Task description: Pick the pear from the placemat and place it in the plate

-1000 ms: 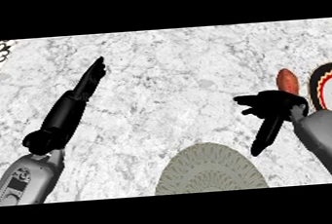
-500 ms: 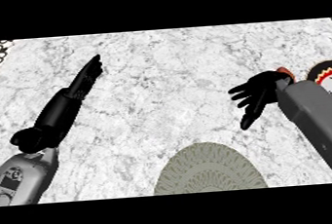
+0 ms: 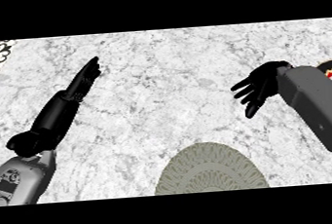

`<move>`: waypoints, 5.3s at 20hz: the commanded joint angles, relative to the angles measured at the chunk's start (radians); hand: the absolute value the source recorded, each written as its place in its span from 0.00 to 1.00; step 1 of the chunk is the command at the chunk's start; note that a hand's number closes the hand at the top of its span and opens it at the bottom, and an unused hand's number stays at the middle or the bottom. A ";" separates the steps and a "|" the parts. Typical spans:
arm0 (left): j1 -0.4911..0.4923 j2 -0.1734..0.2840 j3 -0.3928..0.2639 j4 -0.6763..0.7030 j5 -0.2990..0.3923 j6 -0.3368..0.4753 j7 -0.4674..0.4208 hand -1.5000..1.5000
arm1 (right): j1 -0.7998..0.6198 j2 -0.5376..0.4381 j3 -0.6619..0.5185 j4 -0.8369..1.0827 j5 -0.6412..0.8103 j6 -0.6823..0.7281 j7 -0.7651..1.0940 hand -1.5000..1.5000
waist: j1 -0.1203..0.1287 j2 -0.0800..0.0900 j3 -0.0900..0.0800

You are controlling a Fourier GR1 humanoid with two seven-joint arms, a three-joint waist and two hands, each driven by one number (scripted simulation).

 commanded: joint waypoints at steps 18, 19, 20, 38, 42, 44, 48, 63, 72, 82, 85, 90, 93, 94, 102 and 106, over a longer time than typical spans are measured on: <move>0.058 0.007 0.031 -0.012 -0.015 -0.011 -0.018 0.50 | -0.145 0.178 0.085 0.426 -0.043 0.316 0.086 0.00 | -0.021 0.010 0.017; 0.056 -0.011 0.019 -0.017 -0.019 -0.003 -0.018 0.50 | -0.154 0.197 0.084 0.445 -0.047 0.308 0.088 0.00 | -0.019 0.011 0.017; 0.041 -0.019 0.019 -0.001 -0.036 0.015 -0.008 0.50 | -0.153 0.208 0.084 0.446 -0.050 0.330 0.083 0.00 | -0.035 0.009 0.017; 0.060 0.021 0.088 -0.047 0.015 -0.021 0.029 0.50 | -0.136 0.350 0.103 0.558 -0.042 0.434 0.042 0.00 | -0.061 -0.006 0.016; 0.085 0.017 0.080 -0.034 -0.003 -0.026 -0.011 0.50 | -0.151 0.352 0.112 0.559 -0.027 0.444 0.057 0.00 | -0.068 -0.005 0.015; 0.082 0.008 0.065 -0.051 -0.022 -0.007 0.015 0.50 | -0.132 0.379 0.118 0.559 -0.018 0.432 0.018 0.00 | -0.062 -0.003 0.016; 0.092 0.023 0.108 -0.011 0.004 -0.024 0.004 0.50 | -0.152 0.359 0.122 0.503 -0.003 0.476 -0.062 1.00 | -0.089 -0.011 0.016; 0.095 0.014 0.097 -0.054 -0.030 -0.005 0.000 0.50 | -0.257 -0.130 0.318 0.558 0.250 -0.008 0.105 1.00 | -0.120 0.043 -0.019; 0.068 0.013 0.079 -0.082 -0.034 -0.022 -0.011 0.50 | -0.360 -0.393 0.516 0.560 0.451 -0.326 0.277 1.00 | -0.009 0.075 -0.006; 0.022 -0.003 0.034 -0.096 -0.034 -0.055 -0.011 0.50 | -0.439 -0.539 0.691 0.561 0.629 -0.550 0.449 1.00 | 0.079 0.101 0.006; 0.019 -0.010 0.028 -0.104 -0.026 -0.064 -0.016 0.50 | -0.431 -0.577 0.732 0.561 0.672 -0.594 0.450 1.00 | 0.094 0.106 0.009; 0.003 -0.017 0.019 -0.109 -0.032 -0.060 -0.003 0.50 | -0.413 -0.611 0.766 0.561 0.708 -0.662 0.450 1.00 | 0.097 0.100 0.017; 0.005 -0.027 0.019 -0.087 -0.031 -0.056 -0.005 0.50 | -0.405 -0.639 0.776 0.561 0.719 -0.702 0.450 1.00 | 0.084 0.103 0.018; -0.008 -0.028 0.015 -0.096 -0.030 -0.056 0.010 0.50 | -0.398 -0.634 0.780 0.561 0.723 -0.726 0.450 1.00 | 0.081 0.095 0.020; -0.001 -0.026 0.027 -0.084 -0.028 -0.053 0.011 0.50 | -0.349 -0.679 0.799 0.561 0.747 -0.833 0.450 1.00 | 0.069 0.077 0.020; 0.006 -0.030 0.030 -0.078 -0.029 -0.046 0.017 0.50 | -0.299 -0.688 0.805 0.561 0.755 -0.865 0.449 1.00 | 0.057 0.072 0.021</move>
